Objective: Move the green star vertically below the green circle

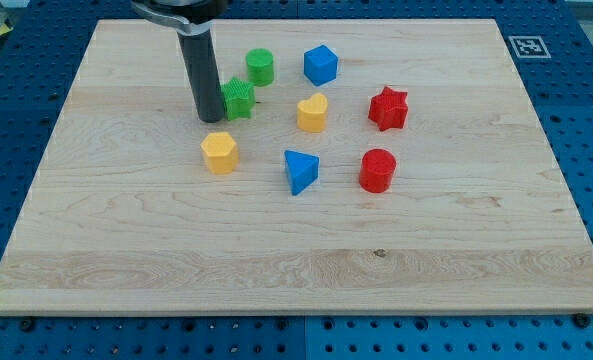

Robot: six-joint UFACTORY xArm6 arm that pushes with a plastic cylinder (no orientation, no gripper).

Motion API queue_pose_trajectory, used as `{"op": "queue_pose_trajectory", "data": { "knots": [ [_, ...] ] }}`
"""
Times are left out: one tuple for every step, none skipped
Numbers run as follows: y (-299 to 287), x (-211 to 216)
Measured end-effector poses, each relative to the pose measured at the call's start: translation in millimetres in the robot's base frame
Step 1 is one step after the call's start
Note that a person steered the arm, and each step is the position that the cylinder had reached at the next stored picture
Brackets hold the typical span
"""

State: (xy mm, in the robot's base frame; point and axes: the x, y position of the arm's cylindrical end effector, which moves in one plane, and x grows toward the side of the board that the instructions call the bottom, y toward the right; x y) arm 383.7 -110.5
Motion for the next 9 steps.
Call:
{"op": "queue_pose_trajectory", "data": {
  "knots": [
    [-7.2, -19.7],
    [-8.4, -40.1],
    [-0.1, -38.6],
    [8.1, -34.0],
    [19.0, -20.0],
    [21.8, -18.6],
    [8.8, -37.3],
    [-5.8, -82.2],
    [-0.4, -89.3]
  ]
}}
